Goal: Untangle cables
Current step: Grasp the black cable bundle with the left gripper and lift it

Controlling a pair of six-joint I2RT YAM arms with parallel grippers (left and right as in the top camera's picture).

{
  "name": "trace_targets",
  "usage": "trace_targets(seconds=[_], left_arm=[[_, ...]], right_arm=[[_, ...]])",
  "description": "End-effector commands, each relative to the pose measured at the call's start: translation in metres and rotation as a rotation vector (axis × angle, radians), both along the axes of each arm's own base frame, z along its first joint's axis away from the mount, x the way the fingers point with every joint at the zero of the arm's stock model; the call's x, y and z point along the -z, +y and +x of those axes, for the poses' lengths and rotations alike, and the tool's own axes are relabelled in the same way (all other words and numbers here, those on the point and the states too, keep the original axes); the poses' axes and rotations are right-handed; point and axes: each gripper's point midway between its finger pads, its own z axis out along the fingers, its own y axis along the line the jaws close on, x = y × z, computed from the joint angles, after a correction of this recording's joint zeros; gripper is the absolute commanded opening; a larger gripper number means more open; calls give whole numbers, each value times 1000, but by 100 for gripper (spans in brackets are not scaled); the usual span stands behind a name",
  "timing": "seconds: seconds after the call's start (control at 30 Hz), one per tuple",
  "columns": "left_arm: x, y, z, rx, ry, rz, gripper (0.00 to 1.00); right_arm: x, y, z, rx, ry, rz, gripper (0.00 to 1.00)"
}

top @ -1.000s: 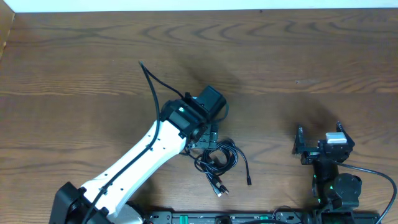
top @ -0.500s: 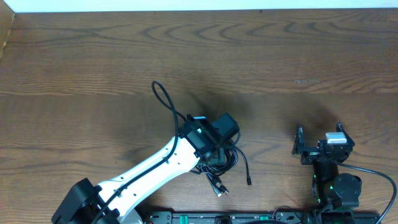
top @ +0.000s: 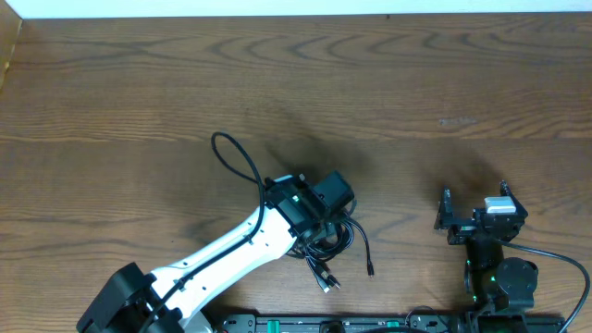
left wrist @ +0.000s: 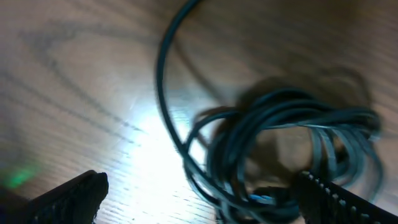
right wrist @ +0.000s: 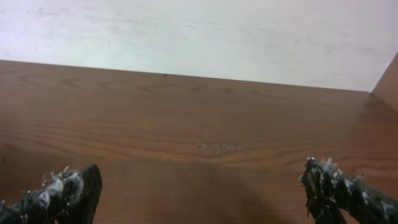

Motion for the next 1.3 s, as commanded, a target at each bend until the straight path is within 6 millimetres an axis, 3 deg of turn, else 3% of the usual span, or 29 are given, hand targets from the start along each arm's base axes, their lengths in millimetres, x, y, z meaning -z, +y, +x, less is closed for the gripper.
trace_targets(seconds=[0.0,0.57,1.1,1.2,1.27], left_arm=[[12,10,-8,-70,19,28,98],[22,-25,-11,-19,-7,-89,98],[53,-25,-24,-34,80,-13,100],[54,-25,-24,-34,82,-10,85],[54,-27,-23,-33,77,-17,68]], right_arm=[[1,1,0,-8,1,-9,99],[1,1,0,-8,1,-9,99],[1,1,0,-8,1,-9,99],[1,1,0,-8,1,-9,99],[1,1,0,-8,1,-9,99]])
